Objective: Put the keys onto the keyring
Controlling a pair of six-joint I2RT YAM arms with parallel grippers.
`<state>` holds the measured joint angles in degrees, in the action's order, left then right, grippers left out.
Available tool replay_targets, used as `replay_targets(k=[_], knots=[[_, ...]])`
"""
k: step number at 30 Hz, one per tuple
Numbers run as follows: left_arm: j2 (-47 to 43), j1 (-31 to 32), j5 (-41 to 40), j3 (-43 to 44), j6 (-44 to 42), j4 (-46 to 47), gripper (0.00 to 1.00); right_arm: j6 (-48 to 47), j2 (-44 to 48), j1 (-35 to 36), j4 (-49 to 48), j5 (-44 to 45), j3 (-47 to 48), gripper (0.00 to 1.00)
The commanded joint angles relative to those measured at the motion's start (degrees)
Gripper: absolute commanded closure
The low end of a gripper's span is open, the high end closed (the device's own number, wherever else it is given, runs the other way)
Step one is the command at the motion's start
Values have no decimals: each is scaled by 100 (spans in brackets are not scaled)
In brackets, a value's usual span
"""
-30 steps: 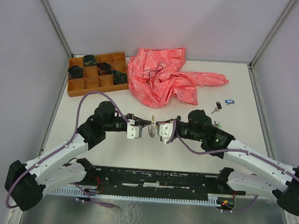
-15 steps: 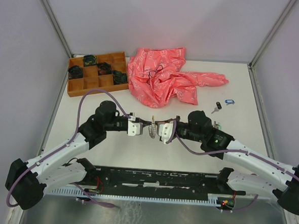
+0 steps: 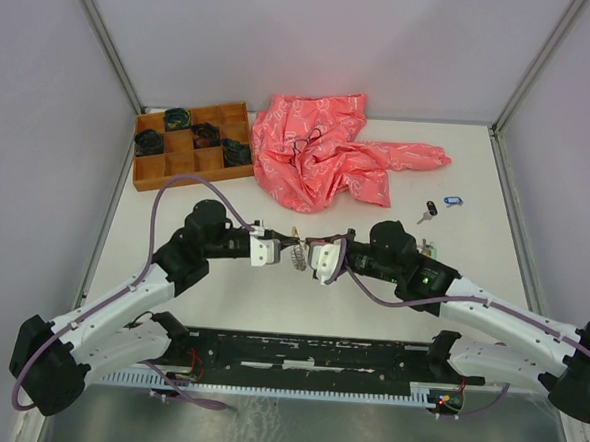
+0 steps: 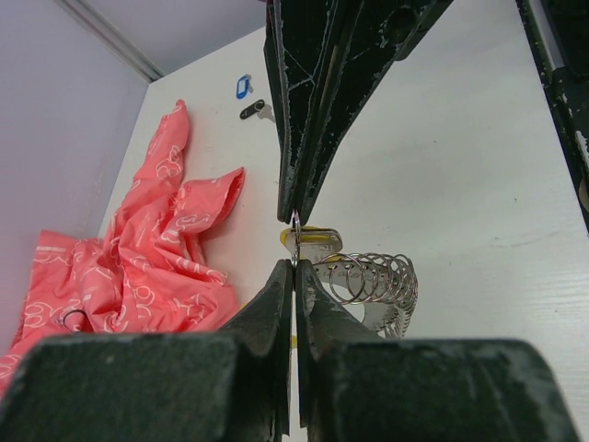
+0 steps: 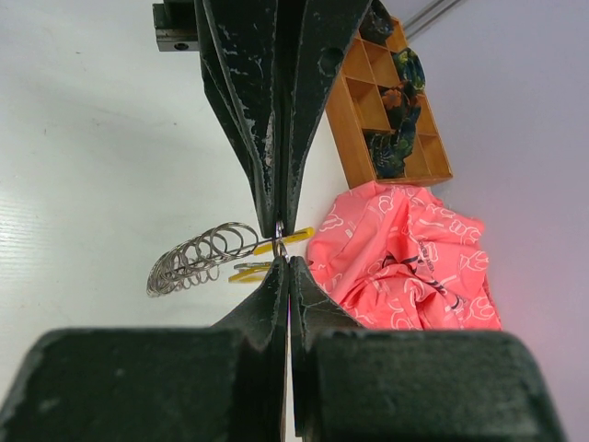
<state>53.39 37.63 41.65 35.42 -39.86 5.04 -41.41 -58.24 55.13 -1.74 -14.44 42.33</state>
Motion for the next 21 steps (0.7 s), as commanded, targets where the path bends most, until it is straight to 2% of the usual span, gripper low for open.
replay_targets(k=[1,12,21], knots=[[-247,17,237,-35,367,864,97,35,-23,24,-34,296,-75,99],[-234,18,240,-141,768,1336,97,55,31,23,-280,236,-245,99],[-225,17,286,-190,568,1259,97,245,421,17,-794,516,-533,99]])
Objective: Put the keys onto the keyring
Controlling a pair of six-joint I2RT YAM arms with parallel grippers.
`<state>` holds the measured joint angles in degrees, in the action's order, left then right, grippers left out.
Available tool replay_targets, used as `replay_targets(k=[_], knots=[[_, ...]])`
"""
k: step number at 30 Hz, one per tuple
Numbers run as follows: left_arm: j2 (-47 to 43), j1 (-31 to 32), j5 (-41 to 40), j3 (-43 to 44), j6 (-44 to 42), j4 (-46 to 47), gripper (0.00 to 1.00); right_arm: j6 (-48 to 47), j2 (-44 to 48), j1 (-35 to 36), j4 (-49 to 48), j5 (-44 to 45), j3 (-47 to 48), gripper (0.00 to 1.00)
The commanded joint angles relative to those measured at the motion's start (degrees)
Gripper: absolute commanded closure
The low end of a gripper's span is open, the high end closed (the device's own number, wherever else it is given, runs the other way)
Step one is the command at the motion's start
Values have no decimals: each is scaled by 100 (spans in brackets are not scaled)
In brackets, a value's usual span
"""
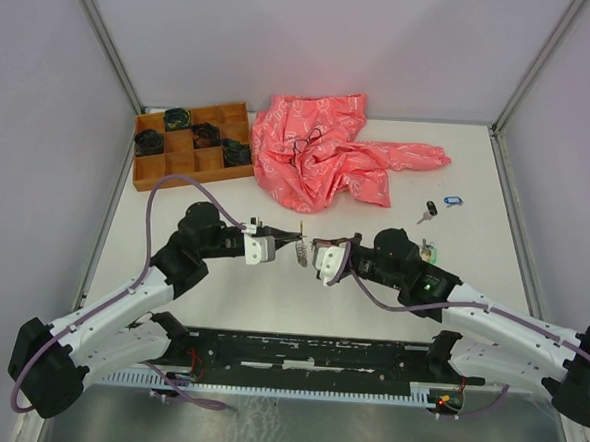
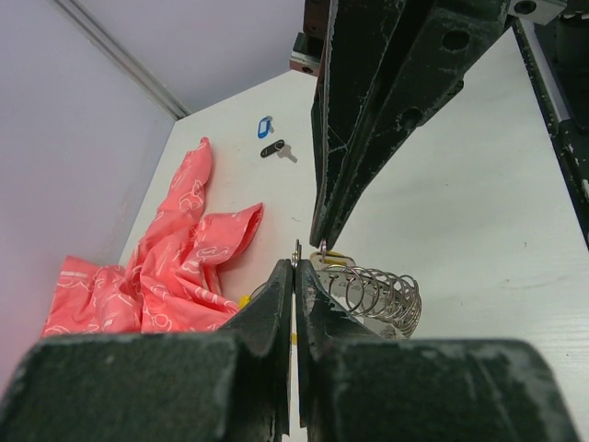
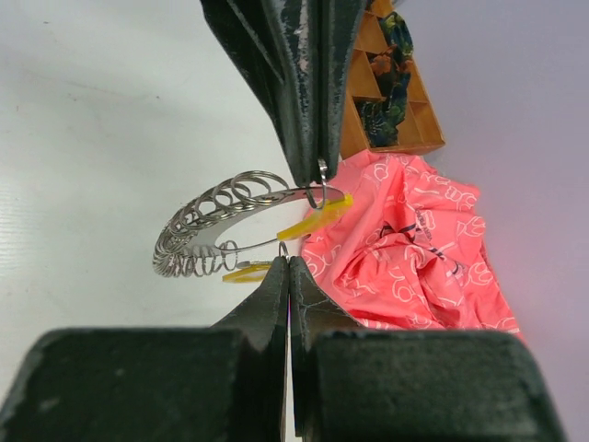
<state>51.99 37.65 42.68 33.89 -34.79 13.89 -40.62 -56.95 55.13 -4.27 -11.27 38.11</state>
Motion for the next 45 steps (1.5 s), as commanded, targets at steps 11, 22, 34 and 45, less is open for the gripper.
replay_targets(k=[11,22,34,45], knots=[[-193,14,116,-723,836,2242,97,1088,592,-257,-1592,-133,-737,99],[160,14,158,-1511,2569,4928,97,2128,960,-766,-2346,-1081,-1042,99],[579,14,460,-1529,3032,5774,97,2080,1097,-767,-2015,-1756,-823,99],[705,15,680,-1466,2982,5759,97,2272,1068,-767,-2375,-1869,-791,99]])
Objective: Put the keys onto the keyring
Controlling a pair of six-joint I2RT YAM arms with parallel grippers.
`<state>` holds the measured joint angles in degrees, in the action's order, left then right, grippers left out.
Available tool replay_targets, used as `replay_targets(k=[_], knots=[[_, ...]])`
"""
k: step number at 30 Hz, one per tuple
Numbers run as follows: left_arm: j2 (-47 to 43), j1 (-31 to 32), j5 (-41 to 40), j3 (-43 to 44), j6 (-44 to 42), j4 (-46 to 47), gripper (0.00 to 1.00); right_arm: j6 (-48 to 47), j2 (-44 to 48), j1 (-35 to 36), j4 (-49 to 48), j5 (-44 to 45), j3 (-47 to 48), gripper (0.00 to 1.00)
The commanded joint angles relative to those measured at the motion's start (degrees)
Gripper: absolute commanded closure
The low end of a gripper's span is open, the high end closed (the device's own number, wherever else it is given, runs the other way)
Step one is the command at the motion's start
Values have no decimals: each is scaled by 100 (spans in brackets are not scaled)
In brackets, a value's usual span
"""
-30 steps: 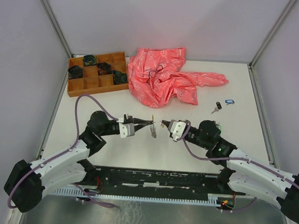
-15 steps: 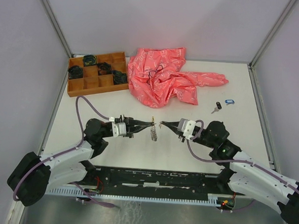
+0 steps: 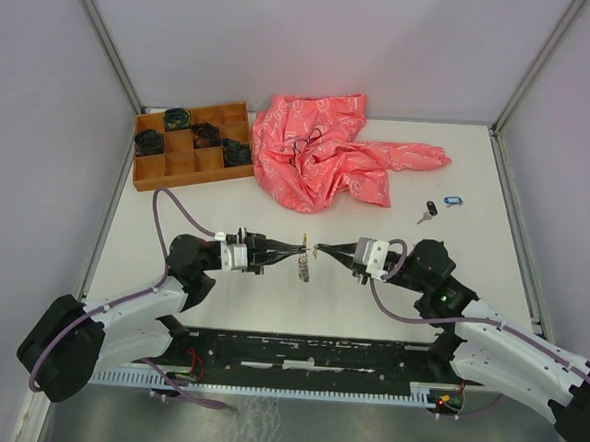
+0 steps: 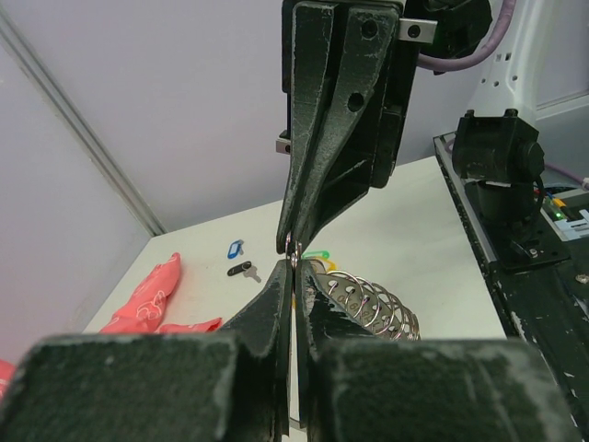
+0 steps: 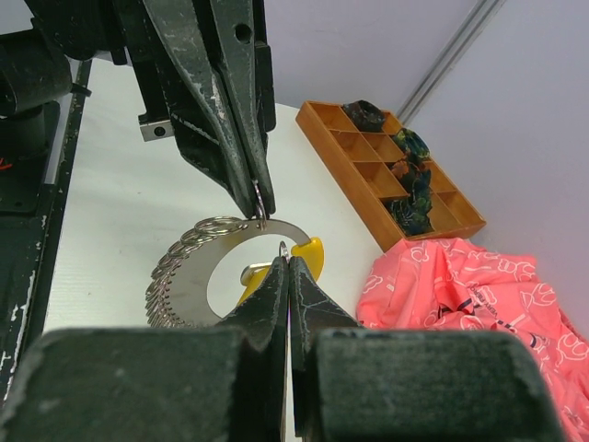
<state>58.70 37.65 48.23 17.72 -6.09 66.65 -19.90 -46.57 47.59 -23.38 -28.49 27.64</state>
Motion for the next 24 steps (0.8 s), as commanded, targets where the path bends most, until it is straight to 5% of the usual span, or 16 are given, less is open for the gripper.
replay_targets(k=[1,24], knots=[[43,14,134,155,110,494,97,228,19,-13,-489,-174,259,99],[8,19,41,224,-122,291,97,306,14,-9,-123,-223,407,99]])
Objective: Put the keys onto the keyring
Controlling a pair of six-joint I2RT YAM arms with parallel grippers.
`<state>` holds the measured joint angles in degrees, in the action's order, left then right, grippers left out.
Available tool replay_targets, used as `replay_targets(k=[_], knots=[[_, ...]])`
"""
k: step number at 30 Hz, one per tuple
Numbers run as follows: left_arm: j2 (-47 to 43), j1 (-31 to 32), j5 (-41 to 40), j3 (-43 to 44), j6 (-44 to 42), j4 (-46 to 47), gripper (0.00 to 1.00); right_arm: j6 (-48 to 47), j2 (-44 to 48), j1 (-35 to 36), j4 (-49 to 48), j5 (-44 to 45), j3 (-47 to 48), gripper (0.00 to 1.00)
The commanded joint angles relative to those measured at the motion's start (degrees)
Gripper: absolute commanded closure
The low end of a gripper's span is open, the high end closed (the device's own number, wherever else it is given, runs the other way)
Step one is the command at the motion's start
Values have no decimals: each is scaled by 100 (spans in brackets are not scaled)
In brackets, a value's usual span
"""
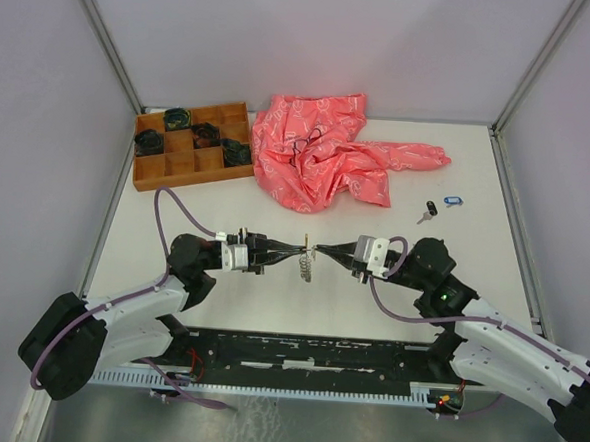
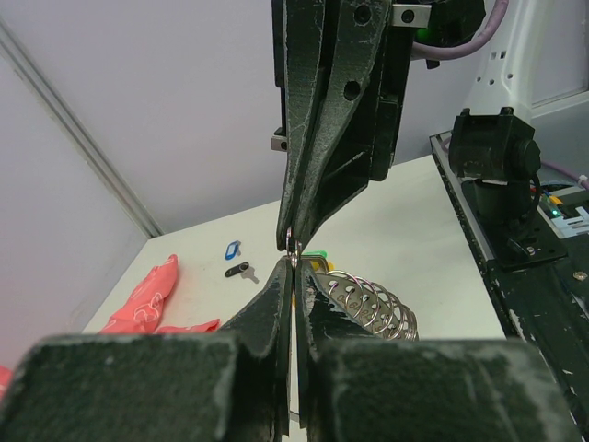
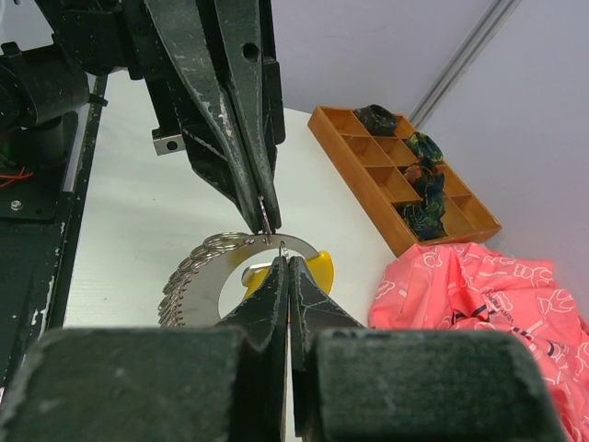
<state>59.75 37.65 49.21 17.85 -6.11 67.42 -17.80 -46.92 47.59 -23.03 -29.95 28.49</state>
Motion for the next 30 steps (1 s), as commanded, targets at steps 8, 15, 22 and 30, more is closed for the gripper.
replay_targets(k=[8,15,22,30], knots=[[-182,14,-86,210,-192,78,97,136,8,-13,-162,-151,369,99],[-169,14,-105,205,-215,72,97,97,103,-13,127,-102,367,99],[-156,19,-100,224,-206,87,97,92,60,-13,152,-231,401,99],[-143,14,-78,236,-202,74,97,136,0,-9,19,-218,417,99]])
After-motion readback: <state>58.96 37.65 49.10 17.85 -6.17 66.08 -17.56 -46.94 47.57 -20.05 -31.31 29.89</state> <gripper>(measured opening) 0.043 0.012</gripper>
